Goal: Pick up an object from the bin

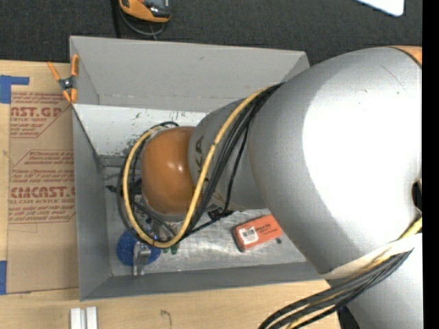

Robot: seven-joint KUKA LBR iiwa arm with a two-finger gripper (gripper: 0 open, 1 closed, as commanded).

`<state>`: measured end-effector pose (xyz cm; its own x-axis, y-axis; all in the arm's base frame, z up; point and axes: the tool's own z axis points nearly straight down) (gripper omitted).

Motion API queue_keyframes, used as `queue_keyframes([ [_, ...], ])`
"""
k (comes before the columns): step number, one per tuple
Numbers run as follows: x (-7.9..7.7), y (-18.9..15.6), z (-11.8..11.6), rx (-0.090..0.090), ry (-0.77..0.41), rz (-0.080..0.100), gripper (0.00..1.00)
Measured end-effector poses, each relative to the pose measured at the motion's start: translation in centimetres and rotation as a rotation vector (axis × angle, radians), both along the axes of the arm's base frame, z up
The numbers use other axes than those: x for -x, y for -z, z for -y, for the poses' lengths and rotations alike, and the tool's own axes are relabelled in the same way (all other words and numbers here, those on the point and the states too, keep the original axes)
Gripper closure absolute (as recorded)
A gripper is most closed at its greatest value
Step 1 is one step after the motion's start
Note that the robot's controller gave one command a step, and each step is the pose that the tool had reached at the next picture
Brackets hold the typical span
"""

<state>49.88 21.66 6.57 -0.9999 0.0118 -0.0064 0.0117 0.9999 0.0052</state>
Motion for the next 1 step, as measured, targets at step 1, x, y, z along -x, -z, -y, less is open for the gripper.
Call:
queue_keyframes([
  [1,1.08,-0.53,-1.63,0.002,0.046,-0.005,1.0],
])
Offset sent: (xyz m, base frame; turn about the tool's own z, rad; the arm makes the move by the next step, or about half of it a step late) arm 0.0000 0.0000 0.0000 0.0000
